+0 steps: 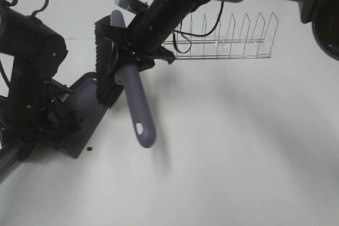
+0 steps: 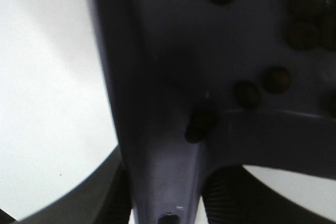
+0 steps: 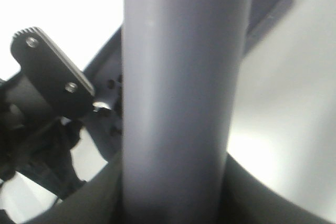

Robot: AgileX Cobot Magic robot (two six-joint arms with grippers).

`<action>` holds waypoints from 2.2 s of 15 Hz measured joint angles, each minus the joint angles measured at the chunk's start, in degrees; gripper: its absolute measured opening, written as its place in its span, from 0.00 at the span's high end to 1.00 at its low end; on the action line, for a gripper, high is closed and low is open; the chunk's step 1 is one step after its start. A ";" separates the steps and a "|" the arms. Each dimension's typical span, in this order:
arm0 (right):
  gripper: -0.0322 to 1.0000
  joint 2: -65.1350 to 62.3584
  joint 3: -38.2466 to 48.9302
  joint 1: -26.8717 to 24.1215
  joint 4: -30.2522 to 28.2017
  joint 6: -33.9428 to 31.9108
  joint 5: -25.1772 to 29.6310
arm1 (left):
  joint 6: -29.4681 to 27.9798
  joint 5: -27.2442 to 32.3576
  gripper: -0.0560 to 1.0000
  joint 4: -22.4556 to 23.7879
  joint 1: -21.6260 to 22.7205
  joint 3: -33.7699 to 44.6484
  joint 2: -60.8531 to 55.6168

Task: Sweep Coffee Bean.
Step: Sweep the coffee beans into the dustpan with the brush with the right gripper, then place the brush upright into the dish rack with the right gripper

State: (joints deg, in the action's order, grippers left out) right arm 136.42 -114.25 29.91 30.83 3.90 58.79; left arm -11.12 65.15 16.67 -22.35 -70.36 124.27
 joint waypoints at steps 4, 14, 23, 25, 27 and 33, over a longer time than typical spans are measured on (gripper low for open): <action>0.71 -3.32 0.06 2.29 -26.24 -10.49 10.60 | 0.86 1.72 0.65 1.26 0.17 0.40 0.11; 0.71 2.06 0.06 13.87 -23.55 -16.56 11.69 | 0.40 4.13 0.65 0.46 0.29 6.07 -0.06; 0.71 7.45 0.06 10.66 5.33 -7.91 3.21 | 0.46 4.30 0.65 -0.40 0.46 6.19 -0.06; 0.71 7.91 0.57 6.65 17.19 0.34 4.07 | 0.57 4.13 0.65 -0.92 0.86 6.19 -0.17; 0.71 8.25 0.57 4.13 28.48 6.65 3.72 | 0.63 4.13 0.65 -0.86 0.86 6.19 -0.23; 0.71 0.17 0.57 0.74 6.88 2.35 5.04 | 1.66 4.13 0.65 -0.74 0.86 6.19 -0.23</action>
State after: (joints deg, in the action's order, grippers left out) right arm 136.59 -113.67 30.65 37.70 6.25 63.83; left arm -9.45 69.27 15.93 -21.49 -64.17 124.05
